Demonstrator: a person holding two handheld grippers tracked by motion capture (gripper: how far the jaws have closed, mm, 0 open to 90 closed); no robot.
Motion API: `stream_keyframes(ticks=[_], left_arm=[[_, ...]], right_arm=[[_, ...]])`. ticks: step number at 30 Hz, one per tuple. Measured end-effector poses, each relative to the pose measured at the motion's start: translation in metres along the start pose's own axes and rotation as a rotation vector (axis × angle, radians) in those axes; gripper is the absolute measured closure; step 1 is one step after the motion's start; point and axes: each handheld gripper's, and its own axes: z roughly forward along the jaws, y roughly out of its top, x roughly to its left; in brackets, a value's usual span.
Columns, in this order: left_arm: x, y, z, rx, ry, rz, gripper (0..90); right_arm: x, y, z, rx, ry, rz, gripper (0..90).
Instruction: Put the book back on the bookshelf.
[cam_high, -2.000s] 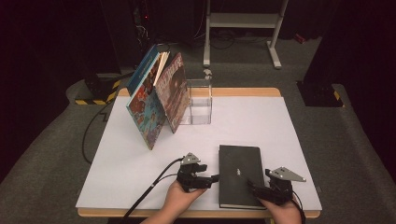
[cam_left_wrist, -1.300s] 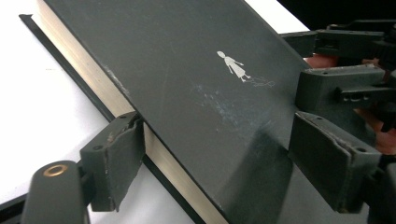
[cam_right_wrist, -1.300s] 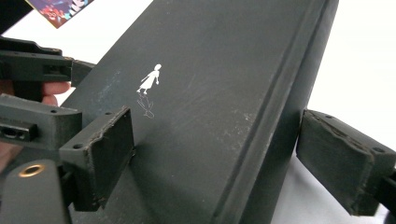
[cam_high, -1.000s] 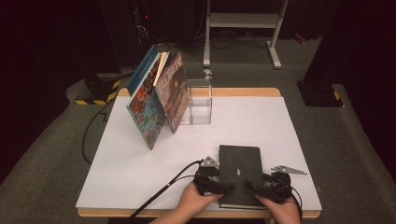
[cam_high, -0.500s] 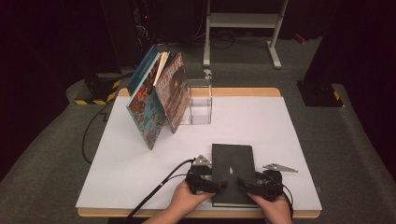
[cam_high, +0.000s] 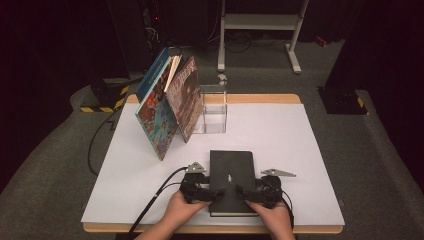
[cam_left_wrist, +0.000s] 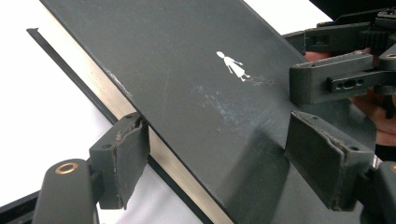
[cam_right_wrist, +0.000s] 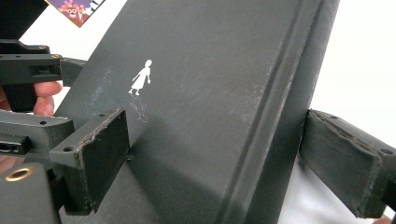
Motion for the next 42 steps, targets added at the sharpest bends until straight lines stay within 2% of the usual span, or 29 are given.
stream_keyframes(ticks=[11, 18, 23, 29, 38, 42], left_arm=[[0.023, -0.007, -0.023, -0.007, 0.012, -0.014, 23.0], [0.031, -0.011, -0.030, -0.009, 0.006, -0.022, 23.0], [0.033, -0.013, -0.030, -0.018, -0.002, -0.030, 22.8], [0.033, -0.014, -0.029, -0.025, 0.001, -0.022, 22.4], [0.031, -0.010, -0.026, -0.024, 0.001, 0.006, 22.8], [0.025, -0.008, -0.021, -0.031, -0.002, 0.001, 23.0]], right_arm=[[0.025, 0.010, 0.024, 0.021, 0.004, -0.007, 8.0], [0.035, 0.009, 0.032, 0.011, 0.004, -0.010, 8.1], [0.034, 0.009, 0.032, 0.008, 0.011, -0.019, 8.1], [0.032, 0.007, 0.032, -0.001, 0.024, -0.029, 8.5], [0.034, 0.005, 0.025, 0.003, 0.001, -0.055, 10.1], [0.030, 0.004, 0.018, 0.002, -0.006, -0.070, 11.4]])
